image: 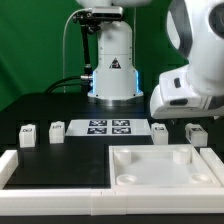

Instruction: Assemble one leg

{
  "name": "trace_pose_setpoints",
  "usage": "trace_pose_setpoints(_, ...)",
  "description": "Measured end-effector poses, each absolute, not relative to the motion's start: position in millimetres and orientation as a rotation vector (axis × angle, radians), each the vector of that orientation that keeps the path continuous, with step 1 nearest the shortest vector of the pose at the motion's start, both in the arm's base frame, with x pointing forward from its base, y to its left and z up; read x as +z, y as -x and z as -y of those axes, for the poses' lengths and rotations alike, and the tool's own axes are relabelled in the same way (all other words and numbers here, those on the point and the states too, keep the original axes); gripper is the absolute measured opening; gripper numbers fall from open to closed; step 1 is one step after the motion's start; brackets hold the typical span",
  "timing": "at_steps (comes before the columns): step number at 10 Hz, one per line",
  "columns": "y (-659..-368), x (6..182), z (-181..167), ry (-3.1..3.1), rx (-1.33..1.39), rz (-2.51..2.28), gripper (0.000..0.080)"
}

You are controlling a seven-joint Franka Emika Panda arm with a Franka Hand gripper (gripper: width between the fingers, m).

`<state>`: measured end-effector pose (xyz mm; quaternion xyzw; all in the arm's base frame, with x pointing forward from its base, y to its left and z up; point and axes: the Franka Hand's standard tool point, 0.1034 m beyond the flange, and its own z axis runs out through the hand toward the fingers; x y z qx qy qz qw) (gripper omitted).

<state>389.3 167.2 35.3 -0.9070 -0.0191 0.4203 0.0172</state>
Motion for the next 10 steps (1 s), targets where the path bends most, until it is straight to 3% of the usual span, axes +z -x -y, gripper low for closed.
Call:
trace_pose_setpoints(1, -390, 32.1, -174, 2.779, 1.399, 0.067, 0.0649)
trace_pose_setpoints(9, -392, 10.3, -180, 2.794, 1.338, 0.075, 0.0649)
trace_pose_setpoints(10, -392, 10.4, -181, 2.795, 1.337, 0.076, 0.0599)
